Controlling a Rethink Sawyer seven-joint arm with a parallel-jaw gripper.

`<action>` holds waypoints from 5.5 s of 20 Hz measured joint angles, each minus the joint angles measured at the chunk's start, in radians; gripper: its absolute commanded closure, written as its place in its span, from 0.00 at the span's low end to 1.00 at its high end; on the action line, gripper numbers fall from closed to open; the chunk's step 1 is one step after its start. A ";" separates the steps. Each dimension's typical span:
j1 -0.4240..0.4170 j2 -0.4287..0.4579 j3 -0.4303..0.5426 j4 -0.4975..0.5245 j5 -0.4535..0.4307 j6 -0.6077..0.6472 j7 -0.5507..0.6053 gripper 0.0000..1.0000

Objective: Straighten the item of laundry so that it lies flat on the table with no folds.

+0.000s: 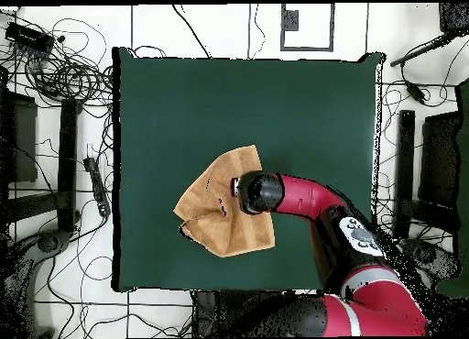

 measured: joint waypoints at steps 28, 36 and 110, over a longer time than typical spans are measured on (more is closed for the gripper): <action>-0.018 0.005 0.038 -0.040 -0.082 0.080 0.000 0.00; -0.020 0.003 0.042 -0.041 -0.099 0.082 0.000 0.00; -0.239 -0.026 0.171 -0.037 -0.355 0.120 0.000 0.00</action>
